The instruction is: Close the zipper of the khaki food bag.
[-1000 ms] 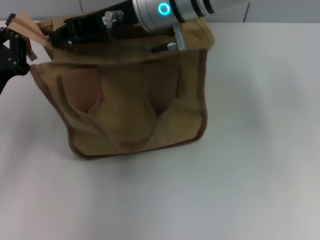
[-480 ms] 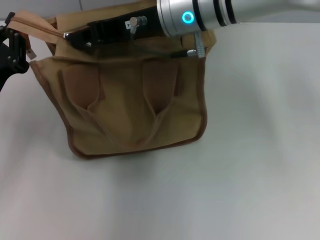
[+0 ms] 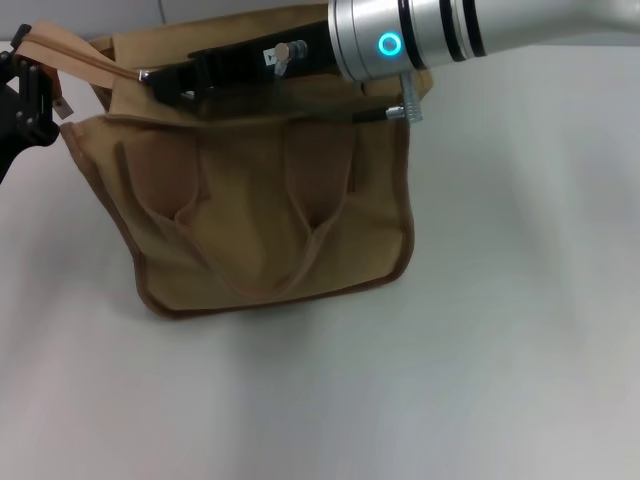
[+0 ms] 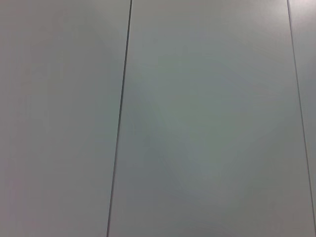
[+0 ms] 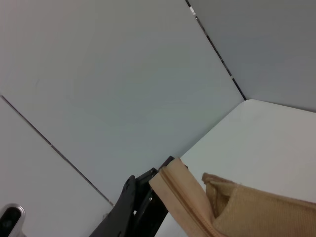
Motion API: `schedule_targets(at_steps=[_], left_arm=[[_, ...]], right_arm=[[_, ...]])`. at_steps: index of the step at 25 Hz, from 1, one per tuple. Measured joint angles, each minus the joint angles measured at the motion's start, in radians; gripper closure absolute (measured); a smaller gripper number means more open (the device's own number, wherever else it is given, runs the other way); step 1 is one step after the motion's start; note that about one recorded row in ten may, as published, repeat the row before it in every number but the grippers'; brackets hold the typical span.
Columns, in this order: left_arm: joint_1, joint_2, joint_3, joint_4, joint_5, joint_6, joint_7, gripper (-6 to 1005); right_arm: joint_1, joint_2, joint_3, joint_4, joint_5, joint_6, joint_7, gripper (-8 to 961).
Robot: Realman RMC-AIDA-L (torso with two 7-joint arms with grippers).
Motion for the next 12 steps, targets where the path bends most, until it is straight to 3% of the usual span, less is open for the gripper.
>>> schedule_targets(at_steps=[12], left_arm=[[0.0,0.0,0.0,0.002,-0.001,-0.002,0.0,981]], right_arm=[[-0.026,0.0,0.021,-0.002,0.005,-0.011,-0.036,946]])
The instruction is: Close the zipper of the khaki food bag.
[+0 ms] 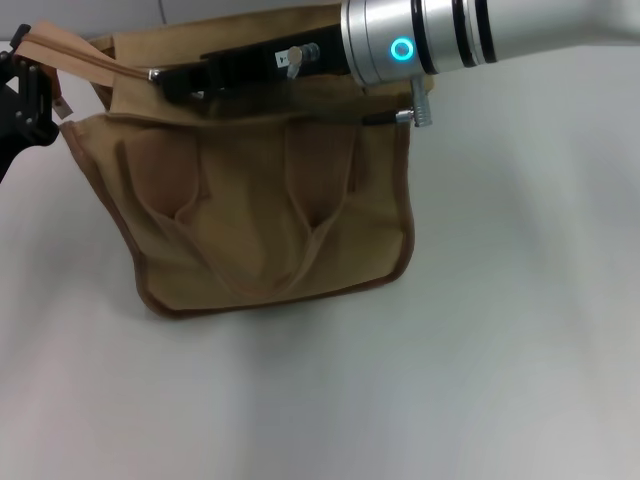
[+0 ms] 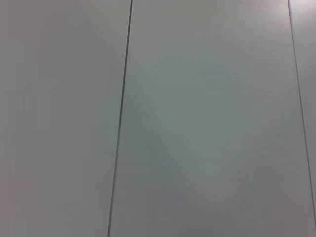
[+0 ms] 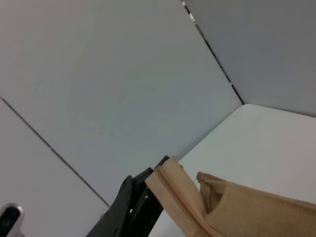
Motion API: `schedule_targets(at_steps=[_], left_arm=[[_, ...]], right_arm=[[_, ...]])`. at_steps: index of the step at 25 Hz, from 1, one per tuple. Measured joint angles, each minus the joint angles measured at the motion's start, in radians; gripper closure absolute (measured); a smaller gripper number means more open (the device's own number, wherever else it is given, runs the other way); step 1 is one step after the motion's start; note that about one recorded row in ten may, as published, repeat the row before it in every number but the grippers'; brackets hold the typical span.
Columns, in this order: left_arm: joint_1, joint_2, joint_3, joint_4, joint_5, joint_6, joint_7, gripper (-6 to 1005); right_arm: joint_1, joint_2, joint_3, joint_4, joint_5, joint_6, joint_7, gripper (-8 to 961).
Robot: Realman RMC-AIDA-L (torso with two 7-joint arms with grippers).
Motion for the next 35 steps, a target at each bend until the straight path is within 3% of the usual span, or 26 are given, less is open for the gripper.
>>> schedule_targets(at_steps=[35], left_arm=[[-0.003,0.0,-0.014,0.001,-0.002,-0.014,0.0,980]], right_arm=[[-0.094,-0.015,0.06,-0.053,-0.007,-0.041,-0.025,946]])
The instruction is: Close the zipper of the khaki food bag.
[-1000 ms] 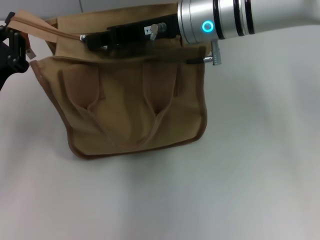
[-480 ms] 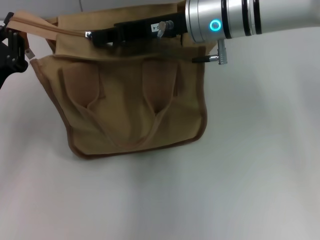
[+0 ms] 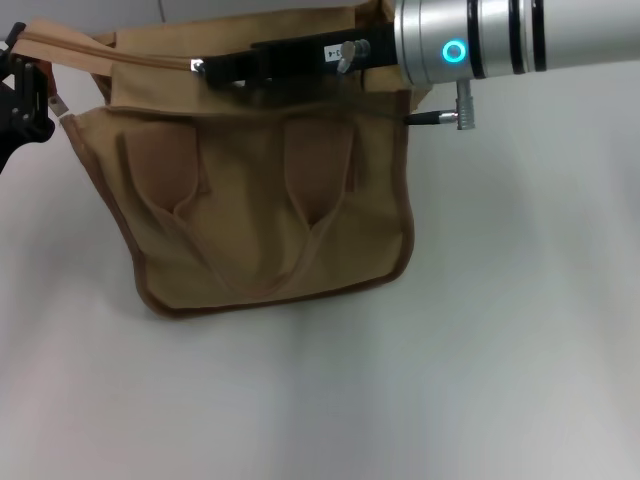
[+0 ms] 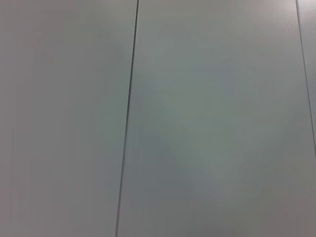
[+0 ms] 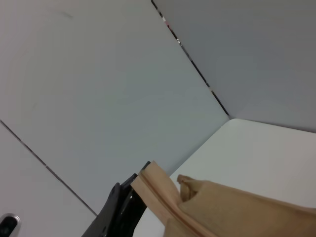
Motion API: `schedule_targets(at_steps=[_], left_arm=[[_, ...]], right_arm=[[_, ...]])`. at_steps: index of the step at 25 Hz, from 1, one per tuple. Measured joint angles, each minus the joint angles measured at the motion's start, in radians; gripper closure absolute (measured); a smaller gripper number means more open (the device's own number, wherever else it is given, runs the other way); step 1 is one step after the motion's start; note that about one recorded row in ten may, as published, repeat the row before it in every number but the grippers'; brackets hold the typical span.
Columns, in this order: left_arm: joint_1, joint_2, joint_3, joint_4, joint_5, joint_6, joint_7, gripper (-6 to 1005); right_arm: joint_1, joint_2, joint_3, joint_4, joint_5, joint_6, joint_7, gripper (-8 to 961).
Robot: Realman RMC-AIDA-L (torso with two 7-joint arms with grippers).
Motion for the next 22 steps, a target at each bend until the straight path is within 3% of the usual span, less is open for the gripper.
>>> schedule_targets(at_steps=[22], left_arm=[[-0.002,0.0,0.0,0.002,-0.002,-0.014,0.0,980]], right_arm=[[-0.098,-0.011,0.019,-0.095,-0.027,-0.005,-0.01,947]])
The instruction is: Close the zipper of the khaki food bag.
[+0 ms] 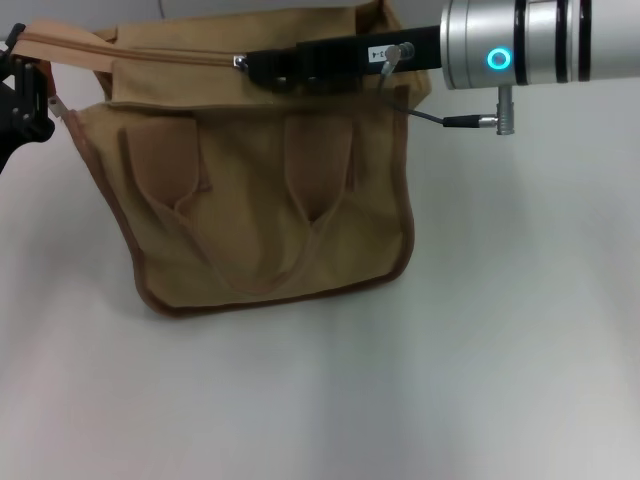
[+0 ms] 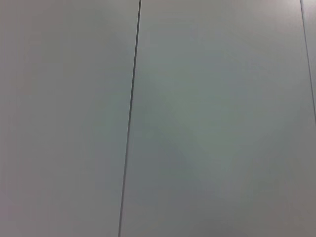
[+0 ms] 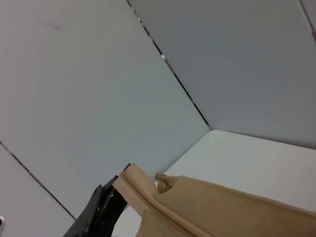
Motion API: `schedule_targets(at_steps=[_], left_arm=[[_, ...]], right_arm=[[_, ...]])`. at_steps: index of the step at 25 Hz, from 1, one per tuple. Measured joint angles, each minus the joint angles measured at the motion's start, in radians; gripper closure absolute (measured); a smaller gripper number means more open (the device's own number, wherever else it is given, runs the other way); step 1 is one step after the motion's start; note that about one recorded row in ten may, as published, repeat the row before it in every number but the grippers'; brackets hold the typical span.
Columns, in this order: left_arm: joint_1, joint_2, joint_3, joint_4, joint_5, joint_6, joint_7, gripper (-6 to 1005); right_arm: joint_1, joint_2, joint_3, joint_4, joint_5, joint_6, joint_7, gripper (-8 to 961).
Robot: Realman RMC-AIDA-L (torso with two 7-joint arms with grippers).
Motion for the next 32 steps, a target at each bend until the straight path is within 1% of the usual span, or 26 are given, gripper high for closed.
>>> schedule_targets(at_steps=[10,19,32], left_arm=[[0.0,0.0,0.0,0.0,0.0,-0.007,0.0,980],[-0.003,0.0,0.0,0.0,0.0,-0.007,0.0,980],[-0.007,0.0,0.0,0.0,0.0,-0.008,0.0,980]], right_arm=[[-0.049,0.001,0.059,-0.043,-0.032,-0.058,-0.004,947],[-0.074,0.0,0.094,-0.069,-0.051,-0.085,-0.004,947],[-0.112,-0.005,0.198,-0.102,-0.116,-0.16,0.003,947]])
